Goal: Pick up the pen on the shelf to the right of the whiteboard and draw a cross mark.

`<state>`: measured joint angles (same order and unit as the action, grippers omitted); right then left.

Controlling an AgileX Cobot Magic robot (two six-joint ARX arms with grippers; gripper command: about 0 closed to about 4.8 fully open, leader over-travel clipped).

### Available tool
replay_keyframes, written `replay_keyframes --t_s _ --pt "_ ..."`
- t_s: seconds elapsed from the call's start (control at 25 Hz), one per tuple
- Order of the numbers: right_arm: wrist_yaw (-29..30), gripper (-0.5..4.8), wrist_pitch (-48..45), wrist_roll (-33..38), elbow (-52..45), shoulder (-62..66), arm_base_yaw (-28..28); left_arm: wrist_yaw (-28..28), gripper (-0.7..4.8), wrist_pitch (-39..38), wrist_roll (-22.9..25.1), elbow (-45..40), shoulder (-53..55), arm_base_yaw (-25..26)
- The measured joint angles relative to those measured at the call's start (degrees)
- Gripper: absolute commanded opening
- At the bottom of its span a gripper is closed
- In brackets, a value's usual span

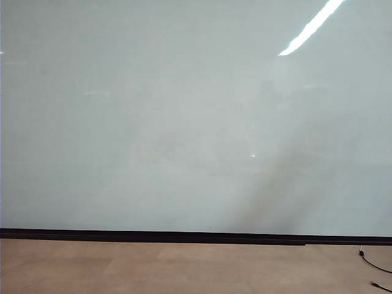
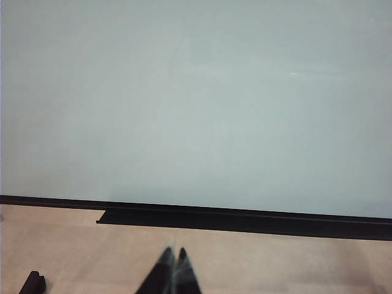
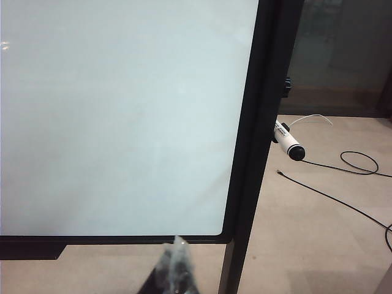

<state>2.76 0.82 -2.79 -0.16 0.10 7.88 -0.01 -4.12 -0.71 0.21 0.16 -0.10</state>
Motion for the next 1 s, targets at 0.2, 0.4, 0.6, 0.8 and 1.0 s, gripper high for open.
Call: replay_keyframes --t_s 0.2,0.4,0.6,0.8,1.0 --pt "0.0 -0.09 0.26 0.0 0.0 0.0 0.0 0.0 -0.04 0.0 0.0 0.0 0.0 0.0" --pt "-0.04 -0.09 0.79 0.0 0.0 0.0 0.0 0.0 -0.04 0.0 0.0 0.0 0.0 0.0" --pt "-0.07 -0.09 0.7 0.02 0.0 0.0 0.0 0.0 -0.04 0.0 0.0 0.0 0.0 0.0" --pt "-0.46 0.03 -3.43 0.94 0.39 0.0 0.0 0.0 -0.05 0.0 0.02 0.0 0.0 0.0" --pt "-5.68 0.04 -3.06 1.22 2.73 0.28 0.0 0.0 -0.04 0.0 0.0 0.0 0.0 0.0"
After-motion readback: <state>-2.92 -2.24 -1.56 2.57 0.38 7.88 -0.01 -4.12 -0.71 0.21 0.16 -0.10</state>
